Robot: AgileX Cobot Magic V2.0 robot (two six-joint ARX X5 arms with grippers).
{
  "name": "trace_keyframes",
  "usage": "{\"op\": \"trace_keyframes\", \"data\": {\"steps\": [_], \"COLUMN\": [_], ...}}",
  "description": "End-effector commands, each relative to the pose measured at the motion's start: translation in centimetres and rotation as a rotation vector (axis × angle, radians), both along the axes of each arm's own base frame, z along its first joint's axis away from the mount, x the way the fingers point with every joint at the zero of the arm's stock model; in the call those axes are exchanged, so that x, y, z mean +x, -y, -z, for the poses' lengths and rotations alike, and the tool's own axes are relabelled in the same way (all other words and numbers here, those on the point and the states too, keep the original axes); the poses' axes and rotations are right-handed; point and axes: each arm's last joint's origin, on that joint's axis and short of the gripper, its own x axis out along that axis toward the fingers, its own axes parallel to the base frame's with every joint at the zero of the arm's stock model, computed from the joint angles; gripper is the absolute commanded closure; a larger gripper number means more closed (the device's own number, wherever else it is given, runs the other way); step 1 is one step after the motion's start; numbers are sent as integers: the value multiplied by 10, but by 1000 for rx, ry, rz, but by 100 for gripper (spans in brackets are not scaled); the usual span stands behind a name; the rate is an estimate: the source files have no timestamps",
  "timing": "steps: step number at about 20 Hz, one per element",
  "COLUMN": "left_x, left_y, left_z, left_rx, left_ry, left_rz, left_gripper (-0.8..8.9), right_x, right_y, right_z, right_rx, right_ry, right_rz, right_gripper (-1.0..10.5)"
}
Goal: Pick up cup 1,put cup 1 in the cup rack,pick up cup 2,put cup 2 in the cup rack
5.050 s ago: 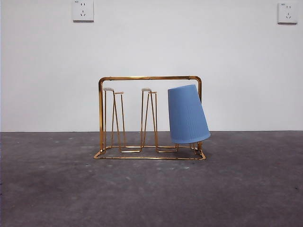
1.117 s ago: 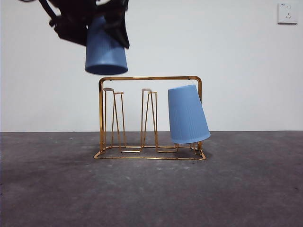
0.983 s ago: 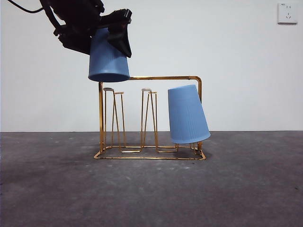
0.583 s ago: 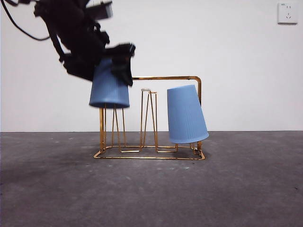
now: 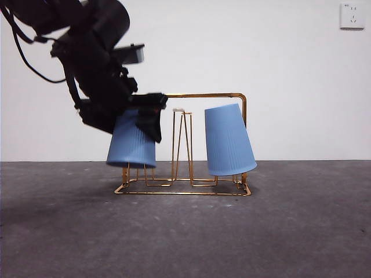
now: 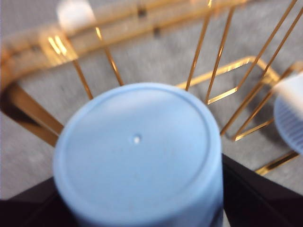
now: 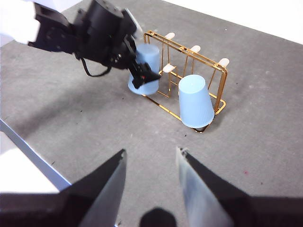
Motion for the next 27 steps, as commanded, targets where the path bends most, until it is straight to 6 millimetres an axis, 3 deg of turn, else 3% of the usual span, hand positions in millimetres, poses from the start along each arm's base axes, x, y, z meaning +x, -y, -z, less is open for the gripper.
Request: {"op": "trace_keyframes", "data": {"steps": [1,6,7,10,11,19,24,27], "left_x": [1,-2,-4,-6,-7,-12,-23,-35], "left_y": [0,-2,-3,-7,-7,-9,-13,-18], "left_z": [11,19,20,24,24,19,24,13], "left_rx": [-2,28,35,47,52,53,63,80], "left_ry": [-36,-111,-134,-184,-193,-219,-361,-416], "left_rz": [-16,-25,-31,-48,-48,-55,-15,-8], "left_gripper": [821,809,750,331,302,301,301,302], "right_x": [0,0,0,0,0,0,0,0], "right_y": [0,0,0,0,0,0,0,0], "right_z": [0,0,0,0,0,0,0,1], "right_rx": [6,6,6,1,1,-5,-12,-18], "right_ry": [0,1,1,5,5,8,12,8], "right_rz": [8,7,7,4,4,0,-4,-5], "right_gripper": [762,762,762,762,762,762,762,762]}}
